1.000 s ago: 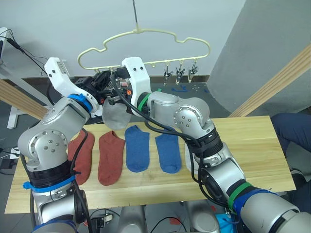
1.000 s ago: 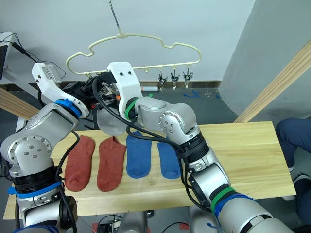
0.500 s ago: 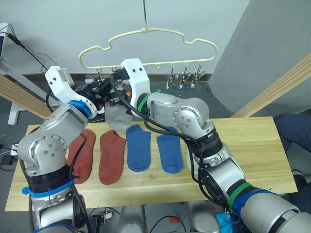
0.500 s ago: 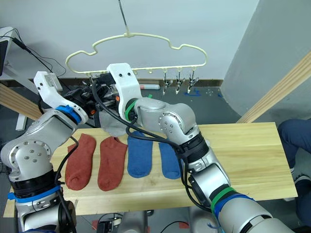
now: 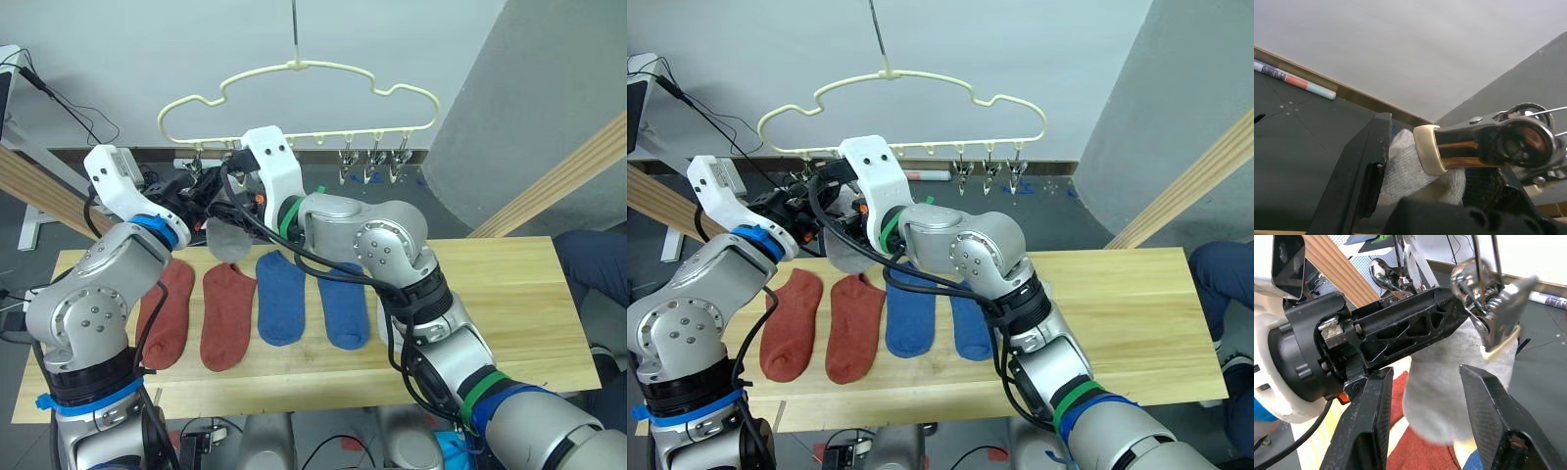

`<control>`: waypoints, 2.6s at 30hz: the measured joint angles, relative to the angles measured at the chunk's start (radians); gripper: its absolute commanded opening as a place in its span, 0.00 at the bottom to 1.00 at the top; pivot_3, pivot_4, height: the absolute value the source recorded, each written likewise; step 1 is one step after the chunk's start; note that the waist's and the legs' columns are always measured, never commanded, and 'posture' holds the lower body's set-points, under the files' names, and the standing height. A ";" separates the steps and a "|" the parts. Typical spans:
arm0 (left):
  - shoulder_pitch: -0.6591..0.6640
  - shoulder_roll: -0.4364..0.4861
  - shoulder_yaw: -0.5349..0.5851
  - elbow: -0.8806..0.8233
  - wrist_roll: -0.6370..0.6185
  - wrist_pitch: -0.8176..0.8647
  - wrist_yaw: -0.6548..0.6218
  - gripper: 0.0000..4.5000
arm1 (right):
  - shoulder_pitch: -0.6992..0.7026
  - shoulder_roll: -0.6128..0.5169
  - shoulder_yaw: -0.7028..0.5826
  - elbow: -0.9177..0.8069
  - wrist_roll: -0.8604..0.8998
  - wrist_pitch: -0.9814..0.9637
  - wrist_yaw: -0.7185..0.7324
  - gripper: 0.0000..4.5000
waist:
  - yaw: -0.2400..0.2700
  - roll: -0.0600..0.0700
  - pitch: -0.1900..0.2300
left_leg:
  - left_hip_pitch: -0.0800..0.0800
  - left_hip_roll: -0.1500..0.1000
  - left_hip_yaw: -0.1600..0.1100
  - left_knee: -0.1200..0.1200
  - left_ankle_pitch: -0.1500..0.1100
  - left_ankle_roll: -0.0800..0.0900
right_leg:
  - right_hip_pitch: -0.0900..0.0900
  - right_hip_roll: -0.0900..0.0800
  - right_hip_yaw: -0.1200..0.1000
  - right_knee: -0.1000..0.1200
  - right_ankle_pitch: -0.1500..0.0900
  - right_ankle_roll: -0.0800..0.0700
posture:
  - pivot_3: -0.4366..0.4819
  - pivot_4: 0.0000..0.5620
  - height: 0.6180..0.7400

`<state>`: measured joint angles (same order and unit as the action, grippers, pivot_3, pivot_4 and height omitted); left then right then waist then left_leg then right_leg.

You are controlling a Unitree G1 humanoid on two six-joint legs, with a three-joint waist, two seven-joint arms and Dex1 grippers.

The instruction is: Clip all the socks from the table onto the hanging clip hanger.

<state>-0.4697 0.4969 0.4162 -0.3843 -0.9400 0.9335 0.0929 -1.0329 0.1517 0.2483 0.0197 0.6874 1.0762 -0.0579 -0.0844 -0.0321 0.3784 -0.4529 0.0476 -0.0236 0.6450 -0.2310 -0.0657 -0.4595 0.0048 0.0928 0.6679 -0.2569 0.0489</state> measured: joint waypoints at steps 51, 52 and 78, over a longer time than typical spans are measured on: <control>0.681 -0.127 -0.362 -0.340 0.705 -0.542 -0.300 0.52 | 0.866 -0.827 -0.412 -0.780 0.287 -0.003 0.547 0.49 | -0.001 -0.001 0.009 | 0.008 -0.001 0.002 0.002 0.000 0.002 | 0.004 0.009 0.006 0.008 -0.004 0.006 | 0.30 0.62 1.00; 0.680 -0.135 -0.370 -0.322 0.713 -0.557 -0.301 0.52 | 0.866 -0.825 -0.411 -0.774 0.286 -0.011 0.546 0.49 | -0.001 -0.001 0.008 | 0.008 -0.001 0.002 0.002 0.000 0.002 | 0.004 0.009 0.006 0.008 -0.004 0.006 | 0.29 0.59 1.00; 0.547 -0.207 -0.403 -0.041 0.780 -0.793 -0.386 0.52 | 0.908 -0.897 -0.391 -0.666 0.198 -0.176 0.667 0.49 | -0.042 -0.009 -0.154 | 0.028 -0.003 0.002 0.005 0.006 0.011 | 0.026 0.011 0.005 0.011 0.000 0.003 | 0.27 0.28 1.00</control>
<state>0.0770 0.2895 0.0128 -0.4250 -0.1597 0.1408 -0.2930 -0.1247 -0.7452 -0.1423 -0.6461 0.8858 0.8997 0.6088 -0.1268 -0.0407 0.2245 -0.4246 0.0451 -0.0217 0.6501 -0.2249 -0.0543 -0.4337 0.0154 0.0975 0.6785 -0.2564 0.0524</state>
